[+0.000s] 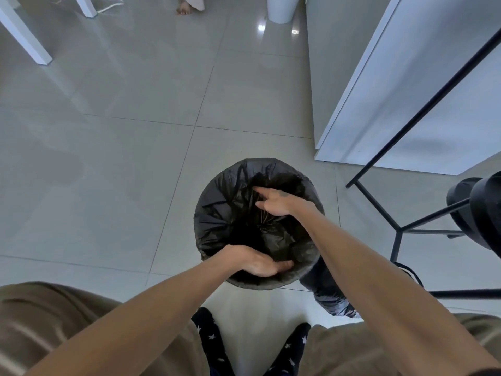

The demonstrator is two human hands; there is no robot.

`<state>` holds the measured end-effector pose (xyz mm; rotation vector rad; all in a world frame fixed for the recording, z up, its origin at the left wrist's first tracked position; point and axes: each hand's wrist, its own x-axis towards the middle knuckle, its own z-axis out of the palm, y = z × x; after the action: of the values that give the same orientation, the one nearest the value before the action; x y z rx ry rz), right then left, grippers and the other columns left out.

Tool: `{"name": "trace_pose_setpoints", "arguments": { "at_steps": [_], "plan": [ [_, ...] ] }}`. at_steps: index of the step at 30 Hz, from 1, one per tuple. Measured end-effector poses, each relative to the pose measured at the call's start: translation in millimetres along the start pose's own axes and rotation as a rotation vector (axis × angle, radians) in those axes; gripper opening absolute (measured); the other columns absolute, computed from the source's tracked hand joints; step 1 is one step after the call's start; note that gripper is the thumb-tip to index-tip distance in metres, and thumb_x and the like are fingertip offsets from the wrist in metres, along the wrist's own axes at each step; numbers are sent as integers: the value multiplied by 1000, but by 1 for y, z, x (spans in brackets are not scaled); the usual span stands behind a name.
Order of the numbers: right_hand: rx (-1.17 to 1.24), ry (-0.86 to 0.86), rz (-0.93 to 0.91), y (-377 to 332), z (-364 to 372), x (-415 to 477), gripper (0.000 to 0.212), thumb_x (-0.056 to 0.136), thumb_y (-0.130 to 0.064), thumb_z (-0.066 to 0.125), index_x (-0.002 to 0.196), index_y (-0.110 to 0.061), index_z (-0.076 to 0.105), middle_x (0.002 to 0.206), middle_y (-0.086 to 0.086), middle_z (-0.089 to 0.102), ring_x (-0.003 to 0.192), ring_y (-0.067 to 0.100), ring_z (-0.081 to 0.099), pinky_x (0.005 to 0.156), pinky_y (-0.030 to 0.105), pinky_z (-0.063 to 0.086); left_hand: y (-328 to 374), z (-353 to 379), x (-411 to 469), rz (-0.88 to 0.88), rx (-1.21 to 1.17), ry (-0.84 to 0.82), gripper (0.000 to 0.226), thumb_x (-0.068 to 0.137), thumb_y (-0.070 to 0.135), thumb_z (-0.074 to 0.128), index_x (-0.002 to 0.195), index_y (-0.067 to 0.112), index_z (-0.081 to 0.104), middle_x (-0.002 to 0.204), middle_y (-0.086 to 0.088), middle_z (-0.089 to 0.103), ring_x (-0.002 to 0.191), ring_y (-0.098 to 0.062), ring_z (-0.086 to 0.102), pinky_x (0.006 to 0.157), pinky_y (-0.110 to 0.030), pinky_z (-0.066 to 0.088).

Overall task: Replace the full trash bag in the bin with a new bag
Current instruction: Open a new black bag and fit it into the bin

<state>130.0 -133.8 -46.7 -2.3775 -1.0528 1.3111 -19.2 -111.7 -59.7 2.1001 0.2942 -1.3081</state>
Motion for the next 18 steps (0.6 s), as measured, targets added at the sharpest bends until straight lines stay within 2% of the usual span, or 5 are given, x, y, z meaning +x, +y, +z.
{"name": "trace_pose_setpoints", "arguments": {
  "at_steps": [6,9,12,15,18],
  "plan": [
    [-43,14,-42,-2,-5,-26,50,104,-20,48,153,-19,39,155,6,47,142,24,43,114,33,34,8,-17,-36,128,1,163,64,100,64,31,155,32,35,161,-1,36,148,-26,32,119,-38,23],
    [-28,153,-87,3,-11,-47,43,103,-20,53,146,-17,51,144,5,58,134,23,53,112,34,39,-1,-29,-54,177,-44,251,58,100,52,47,154,33,38,157,2,44,143,-24,40,119,-37,29],
    [-77,248,-88,6,-10,-66,42,102,-21,55,143,-18,53,139,5,62,129,24,57,112,36,43,-12,-33,-64,178,-100,364,53,99,50,49,149,32,46,151,4,51,140,-22,45,120,-40,31],
    [-326,171,-58,0,2,-77,39,100,-25,53,139,-20,57,133,9,64,120,30,61,103,42,49,-24,-34,-70,189,-49,775,41,97,38,54,137,28,59,129,1,68,120,-24,62,105,-47,48],
    [-416,47,-51,-8,24,-77,44,103,-40,46,142,-22,53,136,14,58,121,35,58,101,45,49,-47,-33,-62,15,258,1209,38,94,26,56,130,20,64,138,-7,62,136,-35,47,113,-53,36]
  ]
}}
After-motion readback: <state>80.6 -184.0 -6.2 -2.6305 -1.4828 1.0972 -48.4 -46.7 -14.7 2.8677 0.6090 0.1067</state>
